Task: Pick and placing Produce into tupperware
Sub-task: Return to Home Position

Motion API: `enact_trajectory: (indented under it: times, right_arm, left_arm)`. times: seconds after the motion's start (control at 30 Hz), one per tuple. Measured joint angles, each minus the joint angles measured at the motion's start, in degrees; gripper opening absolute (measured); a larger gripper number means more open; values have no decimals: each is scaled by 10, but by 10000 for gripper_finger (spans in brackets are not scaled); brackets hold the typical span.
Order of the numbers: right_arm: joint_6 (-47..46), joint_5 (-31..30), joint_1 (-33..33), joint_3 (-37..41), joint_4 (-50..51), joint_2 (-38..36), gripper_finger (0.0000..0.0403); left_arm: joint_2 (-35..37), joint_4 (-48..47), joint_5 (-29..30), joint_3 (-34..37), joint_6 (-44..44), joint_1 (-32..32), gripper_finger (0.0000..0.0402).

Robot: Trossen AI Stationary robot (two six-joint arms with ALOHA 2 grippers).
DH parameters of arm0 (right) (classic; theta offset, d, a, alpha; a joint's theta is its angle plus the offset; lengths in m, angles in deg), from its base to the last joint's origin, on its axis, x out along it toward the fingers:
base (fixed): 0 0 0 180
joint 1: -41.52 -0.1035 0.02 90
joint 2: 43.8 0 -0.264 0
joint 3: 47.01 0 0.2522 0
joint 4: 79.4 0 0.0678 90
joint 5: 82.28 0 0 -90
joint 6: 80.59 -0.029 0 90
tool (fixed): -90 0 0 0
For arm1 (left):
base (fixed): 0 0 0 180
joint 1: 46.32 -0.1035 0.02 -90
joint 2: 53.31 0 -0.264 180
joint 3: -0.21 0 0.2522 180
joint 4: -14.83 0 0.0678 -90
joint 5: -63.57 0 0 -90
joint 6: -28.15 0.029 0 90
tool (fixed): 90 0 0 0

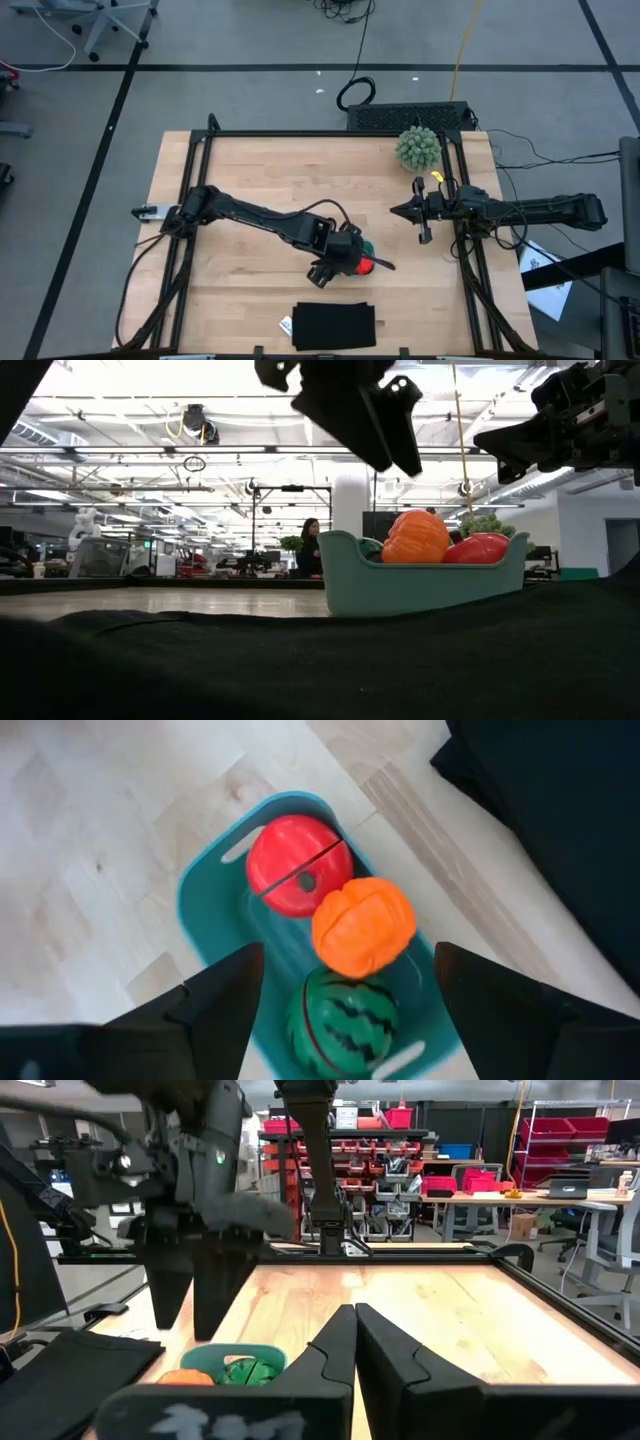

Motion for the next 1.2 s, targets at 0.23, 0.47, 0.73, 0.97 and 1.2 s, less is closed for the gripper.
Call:
enact_trajectory:
  times: [0.23, 0.47, 0.73, 0.97, 1.2]
  right_arm:
    - [-2, 0, 0, 0, -2, 0, 0]
    - [-2, 0, 0, 0, -1, -1, 0]
    - [0, 0, 0, 0, -13, -25, 0]
    - [-4, 3, 0, 0, 2, -40, 0]
    - [-6, 17, 0, 0, -2, -61, 0]
  left_arm:
    - [25, -39, 19, -43, 31, 0, 225]
    - [92, -67, 16, -44, 18, -7, 42]
    - [185, -110, 17, -26, -10, 0, 6]
    - [318, 15, 28, 124, 20, -6, 2]
    - [483, 254, -16, 363, 4, -55, 1]
